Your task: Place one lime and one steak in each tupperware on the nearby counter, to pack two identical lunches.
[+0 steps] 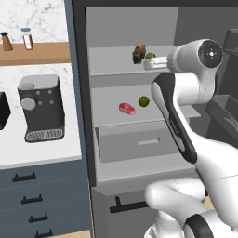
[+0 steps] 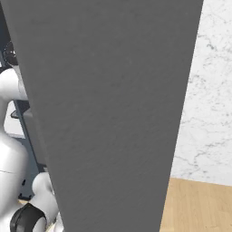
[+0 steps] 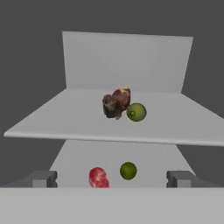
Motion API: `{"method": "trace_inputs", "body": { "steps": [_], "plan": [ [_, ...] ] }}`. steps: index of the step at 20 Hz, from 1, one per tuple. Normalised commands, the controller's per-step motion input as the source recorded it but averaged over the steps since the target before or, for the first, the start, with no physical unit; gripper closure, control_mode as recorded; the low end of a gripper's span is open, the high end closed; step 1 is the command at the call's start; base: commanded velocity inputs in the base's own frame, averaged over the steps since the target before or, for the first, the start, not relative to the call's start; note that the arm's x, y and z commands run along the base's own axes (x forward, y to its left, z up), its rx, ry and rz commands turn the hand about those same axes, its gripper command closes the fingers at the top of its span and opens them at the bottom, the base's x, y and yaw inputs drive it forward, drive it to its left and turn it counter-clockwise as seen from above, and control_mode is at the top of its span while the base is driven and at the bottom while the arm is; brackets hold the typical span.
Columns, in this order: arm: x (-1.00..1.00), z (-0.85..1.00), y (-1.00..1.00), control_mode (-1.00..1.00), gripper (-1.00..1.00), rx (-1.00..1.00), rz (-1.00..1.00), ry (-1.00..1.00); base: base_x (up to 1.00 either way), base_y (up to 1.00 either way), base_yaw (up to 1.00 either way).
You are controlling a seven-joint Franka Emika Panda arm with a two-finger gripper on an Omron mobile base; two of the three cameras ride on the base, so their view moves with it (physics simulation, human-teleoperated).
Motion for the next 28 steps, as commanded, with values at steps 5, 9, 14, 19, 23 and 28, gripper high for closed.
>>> {"method": "trace_inputs", "body": {
  "steps": [5, 9, 14, 19, 23, 28],
  "plan": [
    [0.57, -0.17, 0.0, -1.0, -1.0, 0.01, -0.01, 0.0, 0.0, 0.0, 0.0],
    [0.62, -0.15, 0.0, -1.0, -1.0, 0.05, -0.01, 0.1, 0.0, 0.0, 0.0],
    [0.58, -0.05, 0.0, -1.0, -1.0, 0.06, 0.0, 0.11, 0.0, 0.0, 0.0],
    [0.41, 0.0, 0.0, -1.0, -1.0, 0.01, 0.0, 0.02, 0.0, 0.0, 0.0],
    [0.36, -0.06, 0.0, -1.0, -1.0, 0.0, 0.0, 0.0, 0.0, 0.0, 0.0],
    [0.36, -0.16, 0.0, -1.0, -1.0, 0.0, 0.0, 0.0, 0.0, 0.0, 0.0]
  ]
}}
